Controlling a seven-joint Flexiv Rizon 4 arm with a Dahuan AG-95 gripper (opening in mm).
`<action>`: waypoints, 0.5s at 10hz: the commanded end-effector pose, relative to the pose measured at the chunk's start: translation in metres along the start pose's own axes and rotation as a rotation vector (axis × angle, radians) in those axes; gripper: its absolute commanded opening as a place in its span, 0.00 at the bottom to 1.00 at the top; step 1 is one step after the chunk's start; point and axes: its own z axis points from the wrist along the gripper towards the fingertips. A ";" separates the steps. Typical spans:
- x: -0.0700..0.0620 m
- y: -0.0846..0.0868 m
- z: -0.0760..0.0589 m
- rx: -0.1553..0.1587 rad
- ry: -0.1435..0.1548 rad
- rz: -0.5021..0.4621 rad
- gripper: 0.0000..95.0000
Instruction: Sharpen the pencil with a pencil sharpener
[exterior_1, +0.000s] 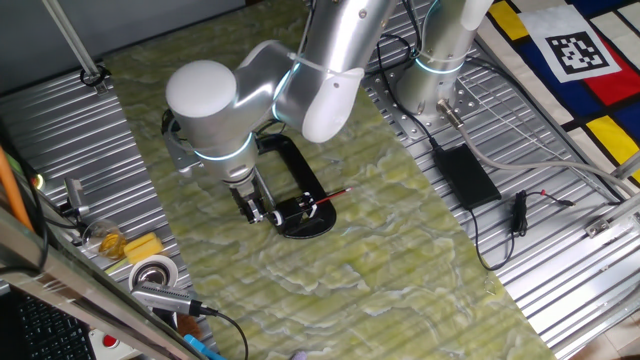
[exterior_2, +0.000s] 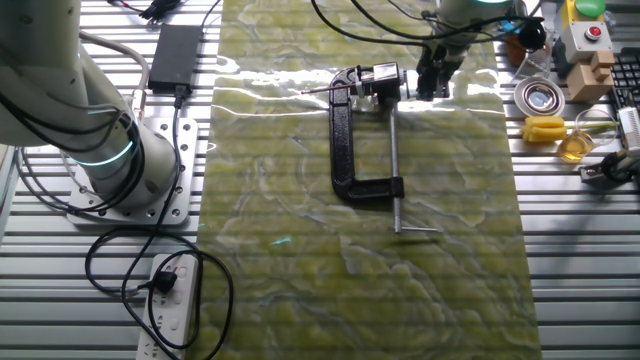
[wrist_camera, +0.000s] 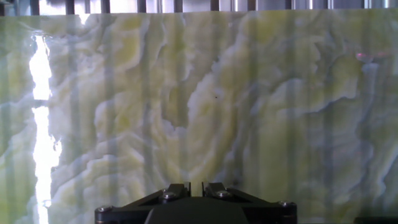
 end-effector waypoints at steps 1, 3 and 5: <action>0.000 0.001 -0.012 -0.002 -0.017 0.000 0.00; 0.000 0.001 -0.017 -0.001 -0.053 0.008 0.00; 0.001 0.002 -0.021 -0.007 -0.069 0.019 0.00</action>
